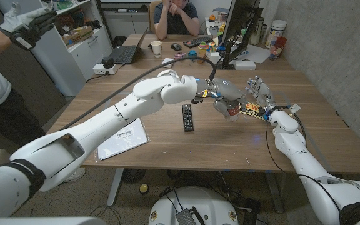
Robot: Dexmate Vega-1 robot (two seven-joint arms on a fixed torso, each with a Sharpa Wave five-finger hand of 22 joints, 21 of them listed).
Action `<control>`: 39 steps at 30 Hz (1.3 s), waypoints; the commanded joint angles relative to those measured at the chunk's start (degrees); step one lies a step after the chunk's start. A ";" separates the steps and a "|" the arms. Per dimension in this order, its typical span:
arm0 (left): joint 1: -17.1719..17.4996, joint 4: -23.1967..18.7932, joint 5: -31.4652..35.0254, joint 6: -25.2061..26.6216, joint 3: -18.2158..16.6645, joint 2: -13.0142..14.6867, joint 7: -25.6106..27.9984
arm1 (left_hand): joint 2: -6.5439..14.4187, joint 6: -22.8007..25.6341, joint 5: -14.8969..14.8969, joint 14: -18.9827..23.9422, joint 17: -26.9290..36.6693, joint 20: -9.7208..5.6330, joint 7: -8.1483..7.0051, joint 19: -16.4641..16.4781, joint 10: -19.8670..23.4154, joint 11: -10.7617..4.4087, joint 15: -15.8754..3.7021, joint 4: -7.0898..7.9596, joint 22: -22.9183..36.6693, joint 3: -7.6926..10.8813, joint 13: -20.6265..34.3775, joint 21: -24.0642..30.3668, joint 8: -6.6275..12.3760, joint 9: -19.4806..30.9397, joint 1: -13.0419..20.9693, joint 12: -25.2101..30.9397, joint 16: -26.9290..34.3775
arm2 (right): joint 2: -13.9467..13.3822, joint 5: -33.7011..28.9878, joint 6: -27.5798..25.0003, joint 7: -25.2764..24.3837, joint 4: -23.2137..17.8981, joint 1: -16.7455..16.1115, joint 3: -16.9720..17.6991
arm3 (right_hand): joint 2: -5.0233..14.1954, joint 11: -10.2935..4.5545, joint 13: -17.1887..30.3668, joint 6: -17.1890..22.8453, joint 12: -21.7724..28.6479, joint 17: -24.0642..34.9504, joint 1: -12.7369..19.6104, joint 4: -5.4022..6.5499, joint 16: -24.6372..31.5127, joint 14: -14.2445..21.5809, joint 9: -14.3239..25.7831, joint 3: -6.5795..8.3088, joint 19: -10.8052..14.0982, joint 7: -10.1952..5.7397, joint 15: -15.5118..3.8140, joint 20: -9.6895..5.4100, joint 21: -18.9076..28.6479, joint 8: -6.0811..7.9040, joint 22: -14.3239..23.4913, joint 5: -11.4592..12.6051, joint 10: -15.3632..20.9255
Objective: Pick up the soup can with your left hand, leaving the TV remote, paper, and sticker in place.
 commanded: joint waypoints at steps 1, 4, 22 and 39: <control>-0.35 -1.84 -0.12 0.65 -1.31 -0.17 0.35 | 7.40 7.67 0.47 0.78 0.30 -3.31 7.12 1.92 0.74 0.08 -8.05 0.61 0.22 0.27 0.18 0.35 -0.33 0.14 6.81 0.04 -0.20 | -0.04 0.11 0.47 0.32 0.44 0.24 0.07 | 1.35 0.09 0.28 0.54 0.31 0.09 0.67 0.00 0.50 0.68 0.13 -0.10 0.42 0.05 0.03 -0.26 0.18 0.19 0.14 0.31 0.52; -0.39 -2.29 -0.29 0.85 -1.53 -0.19 0.20 | 7.48 7.69 0.47 0.85 0.32 -3.30 7.12 1.83 0.87 0.09 -8.02 0.66 0.22 0.27 0.18 0.38 -0.42 0.15 6.75 0.01 -0.25 | -0.10 0.16 0.47 0.35 0.22 0.14 0.13 | 1.34 0.15 0.28 0.59 0.33 0.09 0.68 -0.01 0.50 0.74 0.13 -0.11 0.53 0.01 0.03 -0.30 0.21 0.20 0.14 0.31 0.61; 0.81 -6.36 -0.23 2.39 -3.34 0.49 0.39 | 7.69 8.13 0.45 1.65 0.39 -3.19 7.18 1.87 1.69 0.06 -8.20 0.80 0.20 0.30 0.18 0.74 -0.70 0.19 6.45 -0.09 -0.41 | -0.53 0.44 0.12 0.41 -1.68 -0.87 0.32 | 1.34 0.26 0.29 0.88 0.37 0.10 0.73 -0.03 0.48 1.00 0.13 -0.13 0.65 0.11 -0.03 -0.32 0.20 0.24 0.14 0.33 0.94; 2.03 -9.18 0.29 3.31 -4.66 1.18 0.54 | 8.20 8.53 0.44 2.12 0.45 -2.95 7.28 1.82 2.52 0.06 -8.18 1.22 0.21 0.36 0.19 1.02 -0.85 0.23 5.87 -0.14 -0.58 | -0.89 0.70 -0.66 -0.32 -4.94 -2.78 0.42 | 1.37 0.18 0.29 1.20 0.40 0.10 0.78 -0.04 0.49 1.33 0.14 -0.15 0.89 0.12 -0.05 -0.42 0.22 0.29 0.13 0.35 1.25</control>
